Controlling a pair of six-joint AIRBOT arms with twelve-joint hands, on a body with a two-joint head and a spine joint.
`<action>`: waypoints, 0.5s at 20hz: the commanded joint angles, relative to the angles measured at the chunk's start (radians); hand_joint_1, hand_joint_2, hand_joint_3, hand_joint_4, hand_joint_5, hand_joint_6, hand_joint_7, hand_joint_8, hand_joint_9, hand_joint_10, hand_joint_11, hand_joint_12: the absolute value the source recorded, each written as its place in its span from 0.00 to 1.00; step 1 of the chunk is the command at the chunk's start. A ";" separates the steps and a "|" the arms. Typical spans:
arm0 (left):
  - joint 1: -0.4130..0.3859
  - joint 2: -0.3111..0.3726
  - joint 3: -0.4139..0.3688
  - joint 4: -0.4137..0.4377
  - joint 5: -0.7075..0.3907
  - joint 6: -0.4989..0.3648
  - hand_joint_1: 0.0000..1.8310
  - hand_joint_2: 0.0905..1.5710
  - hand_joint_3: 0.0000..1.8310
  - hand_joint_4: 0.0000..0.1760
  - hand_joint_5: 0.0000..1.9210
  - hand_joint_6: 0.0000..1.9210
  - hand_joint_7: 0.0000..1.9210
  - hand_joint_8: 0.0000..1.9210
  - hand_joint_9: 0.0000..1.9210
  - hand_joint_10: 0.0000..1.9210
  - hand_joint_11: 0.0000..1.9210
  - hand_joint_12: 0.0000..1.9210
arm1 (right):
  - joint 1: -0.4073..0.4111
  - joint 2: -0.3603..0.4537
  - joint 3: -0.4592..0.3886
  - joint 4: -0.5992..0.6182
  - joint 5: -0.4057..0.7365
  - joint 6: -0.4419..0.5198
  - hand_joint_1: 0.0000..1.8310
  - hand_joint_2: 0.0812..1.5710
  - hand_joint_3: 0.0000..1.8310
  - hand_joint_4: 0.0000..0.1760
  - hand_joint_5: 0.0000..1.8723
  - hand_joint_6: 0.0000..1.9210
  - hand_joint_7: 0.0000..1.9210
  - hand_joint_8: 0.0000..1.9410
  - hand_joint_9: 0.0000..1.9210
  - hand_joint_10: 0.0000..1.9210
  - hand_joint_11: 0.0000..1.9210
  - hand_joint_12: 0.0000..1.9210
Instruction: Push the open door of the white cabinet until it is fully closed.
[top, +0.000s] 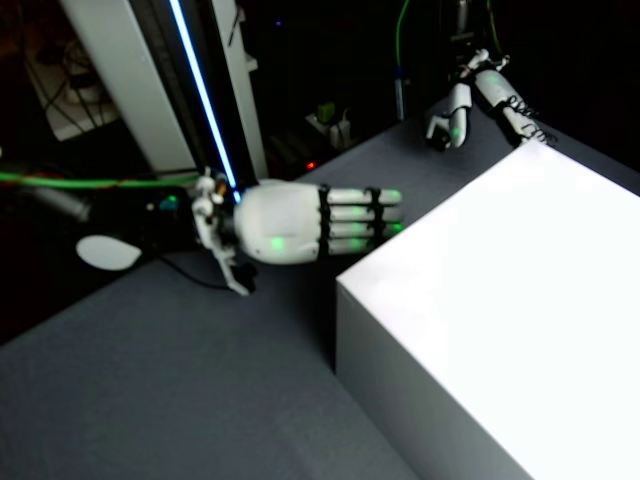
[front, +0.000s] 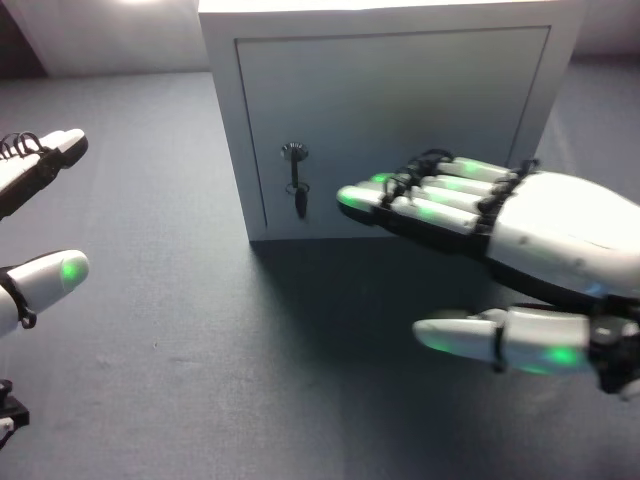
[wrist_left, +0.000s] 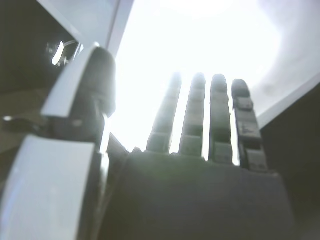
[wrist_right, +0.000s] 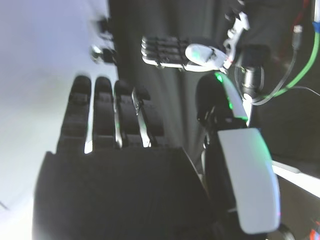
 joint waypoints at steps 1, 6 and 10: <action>-0.001 0.004 -0.002 -0.020 -0.139 -0.007 0.15 0.88 0.00 0.15 0.00 0.00 0.00 0.00 0.00 0.00 0.00 0.00 | -0.003 0.018 -0.012 0.011 0.143 0.010 0.22 0.88 0.00 0.00 0.07 0.01 0.11 0.00 0.11 0.02 0.00 0.53; 0.007 0.013 -0.008 -0.027 -0.161 -0.007 0.17 0.88 0.00 0.19 0.00 0.00 0.00 0.00 0.00 0.00 0.00 0.00 | -0.061 0.130 -0.071 0.018 0.208 0.009 0.28 0.87 0.00 0.00 0.00 0.00 0.00 0.00 0.00 0.00 0.00 0.21; 0.007 0.018 -0.010 -0.028 -0.171 -0.005 0.19 0.87 0.00 0.13 0.00 0.00 0.00 0.00 0.00 0.00 0.00 0.00 | -0.158 0.219 -0.117 0.120 0.280 -0.054 0.17 0.89 0.00 0.00 0.00 0.00 0.00 0.00 0.00 0.00 0.00 0.03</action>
